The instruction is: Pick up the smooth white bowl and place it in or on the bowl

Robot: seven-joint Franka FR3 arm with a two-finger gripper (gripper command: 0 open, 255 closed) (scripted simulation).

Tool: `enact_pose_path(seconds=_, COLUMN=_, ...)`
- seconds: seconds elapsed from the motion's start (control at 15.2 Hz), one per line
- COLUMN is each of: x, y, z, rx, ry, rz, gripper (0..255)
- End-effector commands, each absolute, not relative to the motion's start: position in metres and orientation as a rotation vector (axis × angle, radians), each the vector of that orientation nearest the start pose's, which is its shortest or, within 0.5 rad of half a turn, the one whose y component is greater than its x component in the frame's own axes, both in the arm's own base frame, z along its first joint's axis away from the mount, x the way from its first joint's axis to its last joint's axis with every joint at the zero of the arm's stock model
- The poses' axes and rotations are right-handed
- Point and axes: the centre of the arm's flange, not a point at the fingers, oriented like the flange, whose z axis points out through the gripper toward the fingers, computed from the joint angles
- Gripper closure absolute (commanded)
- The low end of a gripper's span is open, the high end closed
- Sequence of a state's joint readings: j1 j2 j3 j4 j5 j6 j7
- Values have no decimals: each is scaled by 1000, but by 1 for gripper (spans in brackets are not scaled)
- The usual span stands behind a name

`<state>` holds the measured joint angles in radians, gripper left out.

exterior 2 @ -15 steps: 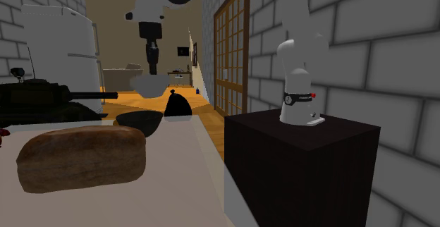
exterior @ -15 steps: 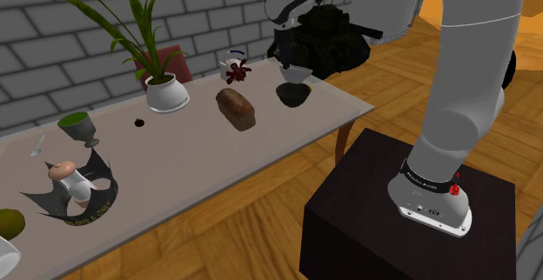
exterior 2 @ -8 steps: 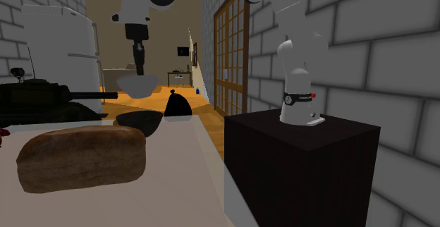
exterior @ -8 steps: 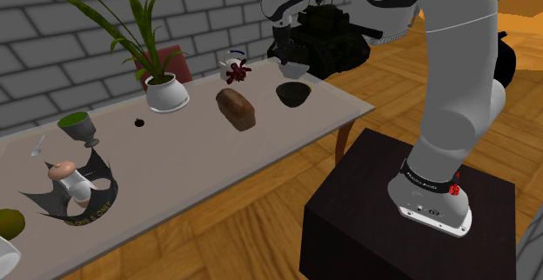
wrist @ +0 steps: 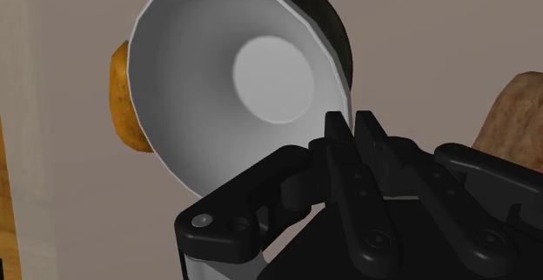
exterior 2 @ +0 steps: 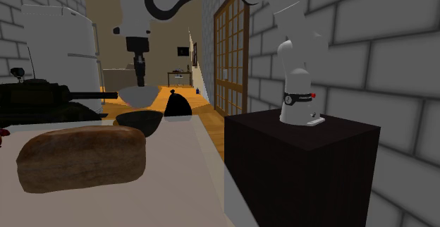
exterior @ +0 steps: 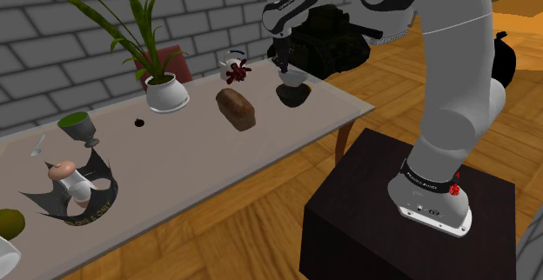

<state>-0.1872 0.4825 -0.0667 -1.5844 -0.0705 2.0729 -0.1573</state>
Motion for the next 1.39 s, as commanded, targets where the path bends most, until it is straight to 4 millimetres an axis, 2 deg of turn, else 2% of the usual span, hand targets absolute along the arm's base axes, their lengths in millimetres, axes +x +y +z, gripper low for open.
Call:
enact_pose_path(seconds=0.0, x=664, y=-170, z=349, rx=-3233, ry=89, rz=19, gripper=255)
enact_pose_path(seconds=0.59, x=664, y=-170, z=301, rx=-3233, ry=89, rz=19, gripper=255)
enact_pose_path(seconds=1.12, x=664, y=-170, z=298, rx=-3233, ry=89, rz=19, gripper=255)
enact_pose_path(seconds=1.19, x=664, y=-170, z=298, rx=-3233, ry=89, rz=19, gripper=0)
enact_pose_path(seconds=1.32, x=664, y=-170, z=298, rx=-3233, ry=89, rz=19, gripper=0)
